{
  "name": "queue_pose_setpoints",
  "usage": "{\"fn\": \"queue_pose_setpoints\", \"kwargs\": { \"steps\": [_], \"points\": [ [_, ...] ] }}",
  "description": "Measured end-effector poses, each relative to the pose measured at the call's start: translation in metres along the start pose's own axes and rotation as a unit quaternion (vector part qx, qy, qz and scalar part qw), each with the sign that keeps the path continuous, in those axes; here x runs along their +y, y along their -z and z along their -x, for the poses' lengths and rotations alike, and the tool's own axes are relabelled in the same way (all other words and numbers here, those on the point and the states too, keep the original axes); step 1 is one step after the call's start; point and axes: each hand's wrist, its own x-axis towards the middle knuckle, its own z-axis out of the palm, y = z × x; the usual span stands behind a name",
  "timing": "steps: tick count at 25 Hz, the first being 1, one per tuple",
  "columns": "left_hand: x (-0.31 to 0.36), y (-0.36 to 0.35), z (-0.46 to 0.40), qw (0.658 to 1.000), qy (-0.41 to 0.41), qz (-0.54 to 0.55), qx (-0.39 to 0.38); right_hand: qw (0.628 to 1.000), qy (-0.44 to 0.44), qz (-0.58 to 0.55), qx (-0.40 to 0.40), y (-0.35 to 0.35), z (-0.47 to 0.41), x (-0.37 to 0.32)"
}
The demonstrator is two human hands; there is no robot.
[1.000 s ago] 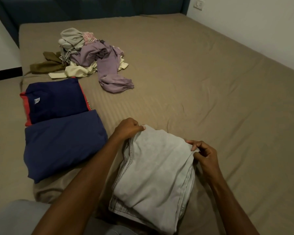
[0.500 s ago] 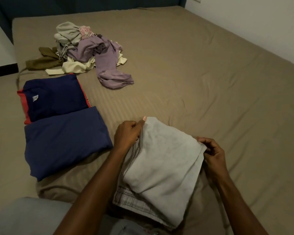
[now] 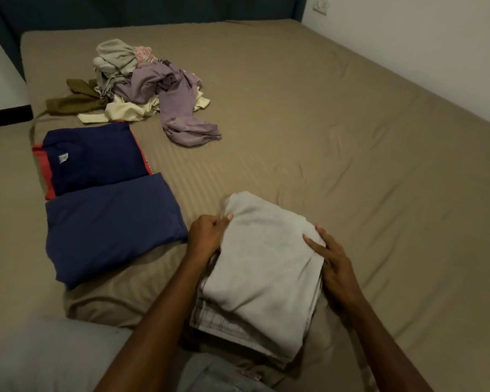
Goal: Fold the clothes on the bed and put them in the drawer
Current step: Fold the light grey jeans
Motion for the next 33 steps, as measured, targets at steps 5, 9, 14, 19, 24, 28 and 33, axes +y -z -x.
{"fn": "queue_pose_setpoints", "kwargs": {
  "steps": [5,9,14,19,24,28,33],
  "points": [
    [-0.028,0.013,0.043,0.996,0.019,0.081,0.020,0.989,-0.005,0.045,0.138,-0.002,0.025,-0.011],
    [-0.050,0.025,0.071,0.993,-0.054,0.101,-0.021,0.974,-0.102,-0.022,0.202,-0.018,0.056,-0.052],
    [-0.061,0.034,0.085,0.993,-0.031,0.083,-0.078,0.944,-0.240,-0.134,0.183,-0.032,0.086,-0.086],
    [-0.063,0.054,0.107,0.982,-0.092,0.096,-0.133,0.937,-0.279,-0.189,0.092,-0.032,0.110,-0.094],
    [-0.055,0.067,0.115,0.956,-0.107,0.235,-0.140,0.958,-0.247,-0.143,0.011,-0.033,0.121,-0.104],
    [-0.080,0.072,0.122,0.968,-0.083,0.126,-0.199,0.962,-0.209,-0.173,0.017,-0.025,0.126,-0.094],
    [-0.085,0.074,0.121,0.973,-0.054,0.094,-0.206,0.955,-0.251,-0.155,-0.031,-0.032,0.125,-0.084]
  ]
}}
